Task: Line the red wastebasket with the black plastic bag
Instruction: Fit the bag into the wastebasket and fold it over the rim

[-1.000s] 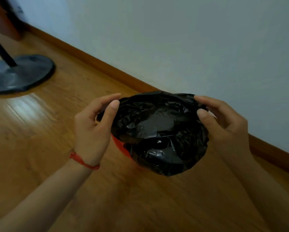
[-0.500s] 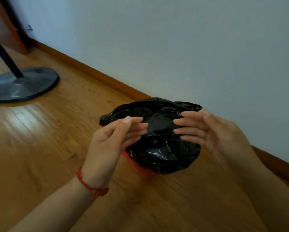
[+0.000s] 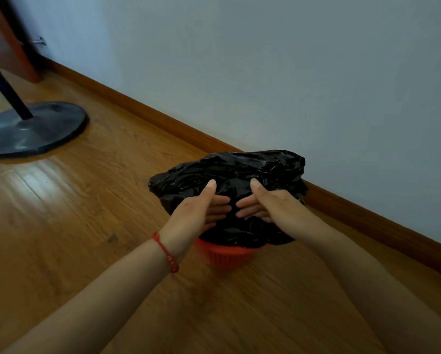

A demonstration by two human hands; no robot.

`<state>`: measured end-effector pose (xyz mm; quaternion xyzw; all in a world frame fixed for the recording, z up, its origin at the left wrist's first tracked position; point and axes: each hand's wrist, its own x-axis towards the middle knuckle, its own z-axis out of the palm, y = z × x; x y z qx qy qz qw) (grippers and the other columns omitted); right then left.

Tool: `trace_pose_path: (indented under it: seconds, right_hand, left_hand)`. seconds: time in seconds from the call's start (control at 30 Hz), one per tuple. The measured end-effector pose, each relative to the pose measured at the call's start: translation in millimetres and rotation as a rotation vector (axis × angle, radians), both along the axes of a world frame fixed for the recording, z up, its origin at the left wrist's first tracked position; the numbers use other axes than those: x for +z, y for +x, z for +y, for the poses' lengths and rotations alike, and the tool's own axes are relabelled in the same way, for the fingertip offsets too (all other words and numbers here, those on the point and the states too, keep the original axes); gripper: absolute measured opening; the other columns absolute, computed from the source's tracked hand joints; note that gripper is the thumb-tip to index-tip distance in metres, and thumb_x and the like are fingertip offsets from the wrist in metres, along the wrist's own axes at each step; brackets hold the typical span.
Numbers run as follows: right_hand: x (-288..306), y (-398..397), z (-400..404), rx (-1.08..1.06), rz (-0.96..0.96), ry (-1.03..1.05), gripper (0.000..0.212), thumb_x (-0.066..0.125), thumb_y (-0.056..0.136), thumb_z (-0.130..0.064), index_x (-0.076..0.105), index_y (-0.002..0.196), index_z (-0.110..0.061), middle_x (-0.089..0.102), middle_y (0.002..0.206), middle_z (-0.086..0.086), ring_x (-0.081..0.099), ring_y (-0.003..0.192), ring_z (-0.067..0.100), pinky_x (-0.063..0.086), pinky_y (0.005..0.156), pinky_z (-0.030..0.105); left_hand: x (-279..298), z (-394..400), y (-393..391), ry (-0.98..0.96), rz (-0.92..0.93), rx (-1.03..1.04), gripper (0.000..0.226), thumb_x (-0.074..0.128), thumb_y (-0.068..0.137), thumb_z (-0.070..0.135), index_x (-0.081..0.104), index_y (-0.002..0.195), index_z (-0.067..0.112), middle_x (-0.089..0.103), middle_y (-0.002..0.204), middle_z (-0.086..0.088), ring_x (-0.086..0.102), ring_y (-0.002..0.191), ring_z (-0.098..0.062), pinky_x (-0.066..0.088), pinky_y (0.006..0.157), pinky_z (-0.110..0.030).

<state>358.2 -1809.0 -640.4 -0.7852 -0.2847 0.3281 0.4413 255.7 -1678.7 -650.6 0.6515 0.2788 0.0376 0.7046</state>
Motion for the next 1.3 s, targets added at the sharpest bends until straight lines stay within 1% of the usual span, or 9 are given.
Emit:
trace_pose_path:
  seconds: [0.1,0.23,0.43,0.53,0.63,0.73,0.93,1.17,1.3]
  right_hand:
    - [-8,6,10,0.012,-0.025,-0.042,0.067,0.019,0.082,-0.064,0.068,0.100,-0.022,0.072,0.097,-0.003,0.059,0.099,0.005,0.037,0.095,0.027]
    - [-17,13,19,0.038,-0.031,-0.138,0.069,0.016,0.085,-0.064,0.067,0.103,-0.020,0.071,0.101,0.001,0.059,0.103,0.013,0.037,0.095,0.028]
    - [-21,17,28,0.110,-0.083,-0.247,0.074,0.019,0.085,-0.065,0.065,0.110,-0.013,0.066,0.113,0.008,0.058,0.104,0.016,0.037,0.091,0.027]
    - [-22,17,28,0.102,-0.133,-0.220,0.069,0.021,0.087,-0.062,0.065,0.109,-0.013,0.067,0.109,0.006,0.059,0.102,0.015,0.038,0.088,0.026]
    - [-19,16,20,0.032,-0.136,-0.100,0.059,0.026,0.087,-0.059,0.066,0.103,-0.018,0.069,0.102,0.000,0.061,0.099,0.012,0.042,0.093,0.029]
    - [-7,14,13,-0.042,0.000,0.044,0.049,0.031,0.089,-0.054,0.065,0.099,-0.020,0.071,0.096,0.000,0.066,0.091,0.011,0.049,0.092,0.031]
    - [11,19,16,-0.296,0.465,0.235,0.047,0.040,0.092,-0.045,0.063,0.104,-0.005,0.072,0.096,0.014,0.070,0.087,0.023,0.055,0.081,0.035]
    - [19,30,26,-0.494,0.620,0.249,0.059,0.037,0.091,-0.052,0.060,0.103,0.001,0.072,0.090,0.017,0.071,0.079,0.026,0.056,0.073,0.036]
    - [18,36,27,-0.524,0.666,0.229,0.062,0.034,0.092,-0.053,0.060,0.100,0.002,0.073,0.078,0.015,0.072,0.070,0.024,0.058,0.064,0.034]
  left_hand:
    - [-6,5,9,-0.030,0.057,0.010,0.052,0.025,0.093,0.049,0.064,0.097,0.015,0.065,0.100,-0.004,0.059,0.097,-0.017,0.040,0.091,-0.029]
    - [-10,12,18,-0.060,0.124,0.001,0.059,0.023,0.093,0.052,0.064,0.102,0.010,0.064,0.097,-0.005,0.059,0.090,-0.016,0.040,0.086,-0.028]
    - [-8,11,31,-0.038,0.228,-0.037,0.060,0.028,0.093,0.050,0.059,0.114,0.003,0.061,0.113,-0.012,0.053,0.107,-0.024,0.035,0.089,-0.032]
    - [-11,13,32,-0.069,0.216,-0.012,0.055,0.032,0.093,0.048,0.061,0.107,0.004,0.062,0.111,-0.013,0.056,0.101,-0.023,0.039,0.086,-0.032]
    - [-8,20,25,-0.114,0.145,0.027,0.051,0.033,0.094,0.045,0.062,0.105,0.004,0.065,0.103,-0.012,0.060,0.094,-0.022,0.046,0.082,-0.031]
    - [-1,29,14,-0.220,0.047,0.035,0.047,0.033,0.095,0.042,0.062,0.104,0.005,0.066,0.104,-0.013,0.062,0.098,-0.023,0.049,0.083,-0.031]
    - [15,37,20,-0.444,-0.013,0.138,0.044,0.035,0.096,0.035,0.057,0.108,-0.001,0.066,0.105,-0.017,0.064,0.094,-0.025,0.052,0.077,-0.033]
    - [23,27,62,-0.409,0.037,0.147,0.045,0.037,0.096,0.033,0.054,0.113,-0.004,0.061,0.115,-0.019,0.060,0.096,-0.026,0.048,0.084,-0.035]
    - [18,18,83,-0.366,0.097,0.151,0.044,0.041,0.095,0.033,0.055,0.110,-0.006,0.062,0.103,-0.018,0.059,0.083,-0.024,0.049,0.078,-0.034]
